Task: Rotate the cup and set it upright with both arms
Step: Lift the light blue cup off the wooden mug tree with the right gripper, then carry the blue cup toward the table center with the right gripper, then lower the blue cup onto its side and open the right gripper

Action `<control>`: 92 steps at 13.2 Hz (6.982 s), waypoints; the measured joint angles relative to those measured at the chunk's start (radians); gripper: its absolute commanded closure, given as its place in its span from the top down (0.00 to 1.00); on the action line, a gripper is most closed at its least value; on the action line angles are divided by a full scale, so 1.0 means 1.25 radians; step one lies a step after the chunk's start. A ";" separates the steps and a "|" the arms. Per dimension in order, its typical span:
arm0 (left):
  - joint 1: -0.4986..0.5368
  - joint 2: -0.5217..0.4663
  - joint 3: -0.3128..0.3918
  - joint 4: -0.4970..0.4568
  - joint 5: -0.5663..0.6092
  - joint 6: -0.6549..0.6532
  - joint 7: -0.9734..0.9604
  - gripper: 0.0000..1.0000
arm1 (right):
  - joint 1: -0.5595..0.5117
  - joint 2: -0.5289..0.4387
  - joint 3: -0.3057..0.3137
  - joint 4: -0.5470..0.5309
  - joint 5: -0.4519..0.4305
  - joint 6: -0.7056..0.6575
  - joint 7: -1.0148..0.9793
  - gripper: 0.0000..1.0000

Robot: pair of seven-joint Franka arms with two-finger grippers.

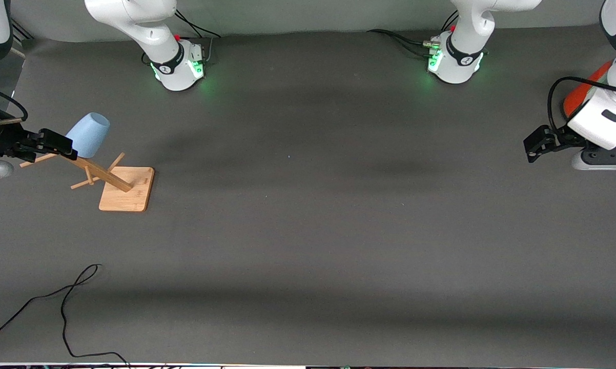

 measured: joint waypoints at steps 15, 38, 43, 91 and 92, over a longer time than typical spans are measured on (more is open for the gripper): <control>-0.005 -0.002 -0.010 0.052 -0.014 -0.106 0.024 1.00 | -0.001 -0.056 -0.006 -0.077 -0.012 -0.007 0.015 1.00; 0.060 0.048 0.045 0.167 -0.046 -0.214 0.112 1.00 | -0.001 -0.237 -0.107 -0.524 -0.041 0.278 0.488 1.00; 0.060 0.041 0.044 0.168 -0.059 -0.177 0.113 1.00 | -0.001 -0.236 -0.110 -0.539 -0.041 0.290 0.489 0.84; 0.054 0.054 0.040 0.267 -0.051 -0.406 0.192 1.00 | 0.832 0.758 -0.075 0.362 -0.013 0.291 2.057 0.46; 0.055 0.049 0.042 0.271 -0.050 -0.413 0.192 1.00 | 0.832 0.763 -0.076 0.371 -0.013 0.292 2.061 0.53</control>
